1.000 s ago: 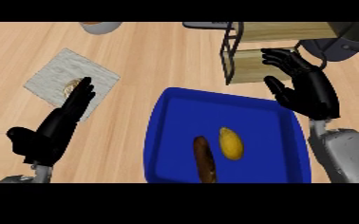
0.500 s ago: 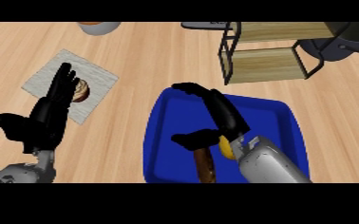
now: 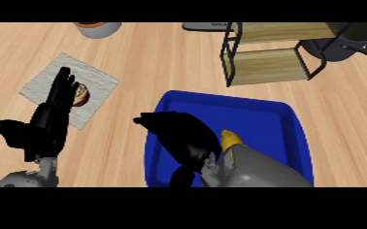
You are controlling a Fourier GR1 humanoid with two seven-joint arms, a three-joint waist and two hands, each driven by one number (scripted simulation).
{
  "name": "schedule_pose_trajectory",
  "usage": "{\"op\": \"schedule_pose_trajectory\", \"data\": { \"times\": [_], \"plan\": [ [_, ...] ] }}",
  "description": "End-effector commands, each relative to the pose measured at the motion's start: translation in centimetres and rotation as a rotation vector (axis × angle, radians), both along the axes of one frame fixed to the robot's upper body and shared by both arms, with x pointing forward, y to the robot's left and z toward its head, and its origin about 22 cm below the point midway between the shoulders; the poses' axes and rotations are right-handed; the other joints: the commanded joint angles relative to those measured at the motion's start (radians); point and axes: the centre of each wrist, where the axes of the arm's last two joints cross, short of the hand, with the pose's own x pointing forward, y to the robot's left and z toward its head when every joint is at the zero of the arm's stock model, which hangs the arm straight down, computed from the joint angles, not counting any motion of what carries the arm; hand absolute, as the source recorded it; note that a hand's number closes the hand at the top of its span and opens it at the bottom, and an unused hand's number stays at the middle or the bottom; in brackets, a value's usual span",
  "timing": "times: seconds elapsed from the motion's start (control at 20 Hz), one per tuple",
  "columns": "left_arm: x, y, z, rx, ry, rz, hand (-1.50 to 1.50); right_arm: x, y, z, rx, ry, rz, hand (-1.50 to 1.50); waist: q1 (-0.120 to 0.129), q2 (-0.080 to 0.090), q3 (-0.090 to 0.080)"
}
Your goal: Pick the sweet potato from the tray and place it in the tiered shelf
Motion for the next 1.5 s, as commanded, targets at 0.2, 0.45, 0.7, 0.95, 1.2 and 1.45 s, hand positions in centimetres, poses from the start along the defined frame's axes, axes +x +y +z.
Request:
{"op": "schedule_pose_trajectory", "data": {
  "times": [0.2, 0.45, 0.7, 0.95, 1.2, 1.45],
  "plan": [
    [-0.1, 0.3, -0.7, 0.008, 0.013, -0.002, 0.0, -5.1, 6.5, 1.2, -0.563, -0.263, 0.138, -1.5, -0.001, -0.002, -0.001],
    [1.1, -0.7, 0.3, -0.011, 0.003, 0.001, 0.0, -6.0, 8.6, -0.9, -0.746, -0.29, 0.076, -1.5, -0.003, 0.003, 0.0],
    [0.2, 0.0, 0.2, 0.001, -0.02, 0.012, 0.0, -5.7, 8.7, -3.0, -0.83, -0.302, 0.049, -1.5, 0.001, 0.005, 0.002],
    [0.7, 1.2, 1.1, 0.005, 0.001, -0.001, 0.0, -6.2, 8.7, -5.4, -0.983, -0.381, 0.024, -1.5, 0.005, 0.002, 0.0],
    [0.0, 0.6, 0.5, 0.002, -0.015, 0.016, 0.0, -4.6, 8.7, -6.0, -1.109, -0.406, -0.004, -1.5, -0.012, 0.001, 0.001],
    [0.3, 0.7, 2.7, -0.006, -0.006, 0.012, 0.0, -5.0, 7.5, -6.9, -1.052, -0.38, -0.015, -1.5, -0.017, 0.005, 0.004]
  ]
}}
